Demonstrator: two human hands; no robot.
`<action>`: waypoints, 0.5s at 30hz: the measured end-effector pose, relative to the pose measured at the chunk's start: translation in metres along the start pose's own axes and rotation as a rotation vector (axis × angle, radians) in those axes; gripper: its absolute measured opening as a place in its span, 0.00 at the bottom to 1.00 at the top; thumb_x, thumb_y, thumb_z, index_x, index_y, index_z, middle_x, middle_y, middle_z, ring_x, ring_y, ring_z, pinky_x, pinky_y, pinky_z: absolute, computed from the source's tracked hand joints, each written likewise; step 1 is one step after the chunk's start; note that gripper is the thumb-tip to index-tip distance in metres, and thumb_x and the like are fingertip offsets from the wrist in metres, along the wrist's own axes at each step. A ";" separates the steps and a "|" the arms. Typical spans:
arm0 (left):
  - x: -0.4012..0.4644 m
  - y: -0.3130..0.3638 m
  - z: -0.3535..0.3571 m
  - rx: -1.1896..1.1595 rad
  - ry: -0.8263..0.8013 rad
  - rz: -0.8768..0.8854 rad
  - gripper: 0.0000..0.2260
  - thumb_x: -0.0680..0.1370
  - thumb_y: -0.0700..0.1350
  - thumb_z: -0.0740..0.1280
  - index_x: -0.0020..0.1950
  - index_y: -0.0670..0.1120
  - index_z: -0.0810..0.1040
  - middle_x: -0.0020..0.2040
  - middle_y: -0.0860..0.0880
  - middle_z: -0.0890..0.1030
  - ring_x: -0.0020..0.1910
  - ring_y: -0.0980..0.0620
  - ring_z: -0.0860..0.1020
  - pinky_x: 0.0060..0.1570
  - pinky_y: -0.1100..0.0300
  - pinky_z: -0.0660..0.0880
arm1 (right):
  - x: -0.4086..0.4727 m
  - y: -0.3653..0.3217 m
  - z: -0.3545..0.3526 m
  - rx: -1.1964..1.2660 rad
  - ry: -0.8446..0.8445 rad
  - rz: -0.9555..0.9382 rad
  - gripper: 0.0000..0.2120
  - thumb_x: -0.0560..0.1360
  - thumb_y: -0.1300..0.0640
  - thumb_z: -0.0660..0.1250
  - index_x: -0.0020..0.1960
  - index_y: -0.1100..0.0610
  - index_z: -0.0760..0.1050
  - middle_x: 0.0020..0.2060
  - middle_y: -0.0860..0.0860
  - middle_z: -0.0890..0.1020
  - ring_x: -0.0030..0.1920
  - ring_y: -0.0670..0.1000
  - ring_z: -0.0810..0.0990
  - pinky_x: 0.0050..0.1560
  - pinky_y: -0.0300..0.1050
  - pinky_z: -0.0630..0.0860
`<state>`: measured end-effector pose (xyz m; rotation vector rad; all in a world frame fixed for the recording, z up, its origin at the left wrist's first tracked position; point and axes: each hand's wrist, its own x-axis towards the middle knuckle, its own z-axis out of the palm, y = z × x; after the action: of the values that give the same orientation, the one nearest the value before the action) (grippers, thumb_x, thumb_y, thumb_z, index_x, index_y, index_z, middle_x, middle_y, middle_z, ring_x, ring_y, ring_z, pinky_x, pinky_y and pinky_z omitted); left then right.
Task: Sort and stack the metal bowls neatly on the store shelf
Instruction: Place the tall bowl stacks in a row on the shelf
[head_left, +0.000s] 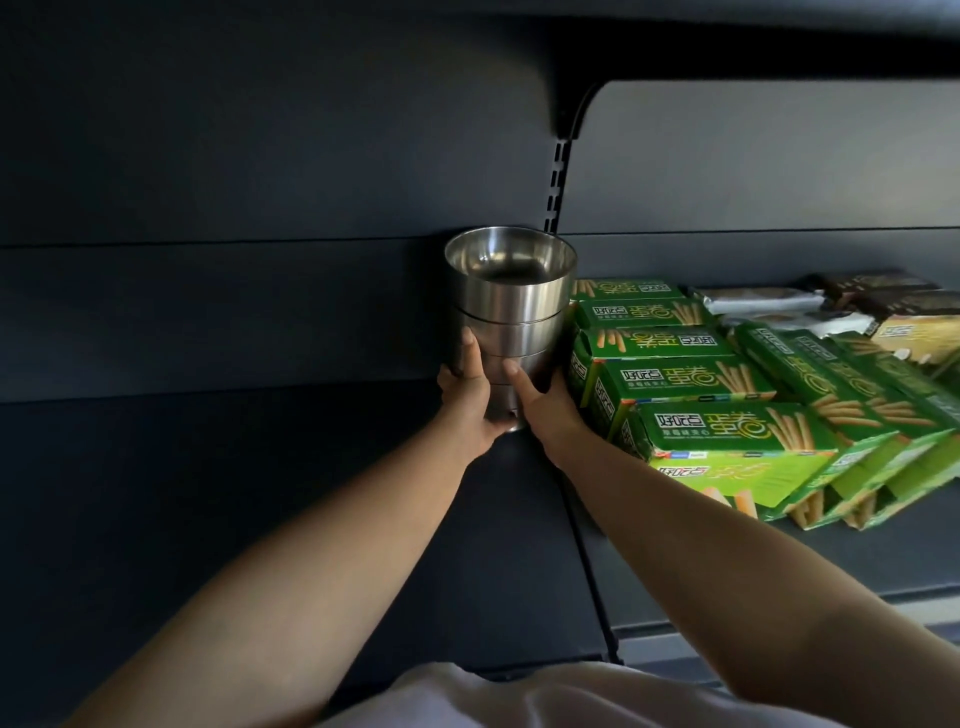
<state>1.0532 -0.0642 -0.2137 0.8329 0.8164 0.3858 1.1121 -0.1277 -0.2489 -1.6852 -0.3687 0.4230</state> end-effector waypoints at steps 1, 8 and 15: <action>0.000 0.000 -0.001 -0.005 -0.004 -0.001 0.40 0.68 0.70 0.59 0.75 0.57 0.50 0.74 0.47 0.58 0.68 0.39 0.66 0.51 0.32 0.73 | -0.001 0.000 0.001 0.008 0.005 0.005 0.36 0.75 0.47 0.66 0.76 0.56 0.53 0.73 0.52 0.63 0.74 0.51 0.59 0.73 0.45 0.56; -0.002 0.002 -0.028 0.172 -0.064 -0.045 0.26 0.78 0.64 0.52 0.73 0.55 0.60 0.73 0.51 0.65 0.70 0.46 0.66 0.58 0.39 0.68 | -0.017 0.006 0.002 0.050 0.064 0.172 0.39 0.72 0.35 0.62 0.76 0.55 0.57 0.74 0.53 0.63 0.73 0.55 0.61 0.73 0.53 0.57; -0.045 0.016 -0.095 0.800 0.031 0.212 0.16 0.82 0.48 0.55 0.69 0.46 0.70 0.64 0.46 0.76 0.63 0.50 0.74 0.59 0.58 0.68 | -0.059 0.010 0.016 -0.021 0.038 0.022 0.14 0.78 0.59 0.63 0.63 0.58 0.70 0.50 0.51 0.77 0.50 0.50 0.74 0.51 0.40 0.69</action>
<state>0.9521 -0.0331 -0.2174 1.6701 0.9222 0.2510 1.0521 -0.1429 -0.2573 -1.7167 -0.3283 0.4036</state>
